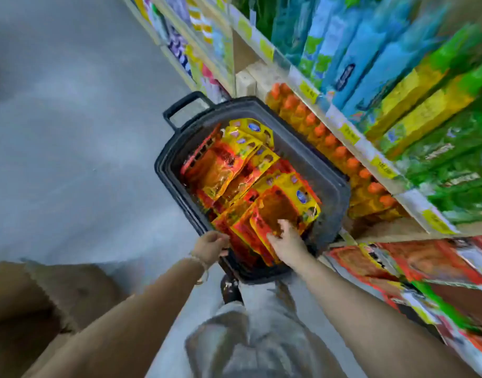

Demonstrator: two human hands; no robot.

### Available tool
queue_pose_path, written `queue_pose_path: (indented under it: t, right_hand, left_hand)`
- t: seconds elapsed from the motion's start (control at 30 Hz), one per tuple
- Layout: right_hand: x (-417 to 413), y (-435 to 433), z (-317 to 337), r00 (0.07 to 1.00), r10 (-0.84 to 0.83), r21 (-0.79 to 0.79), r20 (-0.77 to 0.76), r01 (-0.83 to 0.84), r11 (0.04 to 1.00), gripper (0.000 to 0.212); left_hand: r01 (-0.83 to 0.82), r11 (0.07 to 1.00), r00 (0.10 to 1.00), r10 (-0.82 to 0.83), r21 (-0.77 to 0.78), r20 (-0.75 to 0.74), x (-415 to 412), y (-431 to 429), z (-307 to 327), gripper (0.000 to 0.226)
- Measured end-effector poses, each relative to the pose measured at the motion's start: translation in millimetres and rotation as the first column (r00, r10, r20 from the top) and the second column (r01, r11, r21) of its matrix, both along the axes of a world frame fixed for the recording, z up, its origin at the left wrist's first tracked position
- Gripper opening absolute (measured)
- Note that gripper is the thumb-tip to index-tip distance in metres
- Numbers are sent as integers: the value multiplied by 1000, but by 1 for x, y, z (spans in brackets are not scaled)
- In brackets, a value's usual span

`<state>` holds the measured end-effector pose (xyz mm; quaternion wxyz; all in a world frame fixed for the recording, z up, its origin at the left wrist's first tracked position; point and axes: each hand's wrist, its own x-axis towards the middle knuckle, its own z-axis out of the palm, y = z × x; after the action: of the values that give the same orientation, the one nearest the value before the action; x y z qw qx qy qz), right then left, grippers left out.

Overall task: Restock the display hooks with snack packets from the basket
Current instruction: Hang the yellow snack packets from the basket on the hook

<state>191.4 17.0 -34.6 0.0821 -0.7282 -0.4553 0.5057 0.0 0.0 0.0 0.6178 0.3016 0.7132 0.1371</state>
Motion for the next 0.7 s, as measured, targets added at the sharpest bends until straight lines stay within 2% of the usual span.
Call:
queue_pose_path:
  t: [0.07,0.17,0.27,0.33,0.43,0.53,0.6,0.7]
  right_hand:
    - [0,18,-9,995,8,-25,104,-5,1000,72]
    - [-2,35,-19,954,217,-146,207,-189,971,107]
    - [-3,37,-32,903,361,-276,233,-294,915,118]
    - [-1,36,-38,902,364,-268,231,-301,915,111]
    - [11,34,-35,870,370,-164,327,-333,928,88]
    - [24,39,-18,909,270,-61,316,-265,962,68]
    - [27,41,-4,939,205,6,277,-215,977,62]
    - [18,37,20,944,231,123,234,-265,956,61]
  left_hand:
    - [-66,998,997,66,0,-28,-1,9,-5,14]
    - [-128,992,992,127,-22,-26,-3,16,-12,15]
    - [-132,990,991,130,-49,-40,-6,22,-17,15]
    - [-161,986,987,160,-52,-18,-7,30,-23,14]
    - [-163,985,986,165,-55,35,-4,44,-24,14]
    - [-140,986,986,147,-87,77,0,58,-24,16]
    - [-92,989,988,105,-113,110,3,68,-24,17]
    - [-37,977,977,79,-209,196,8,89,-17,28]
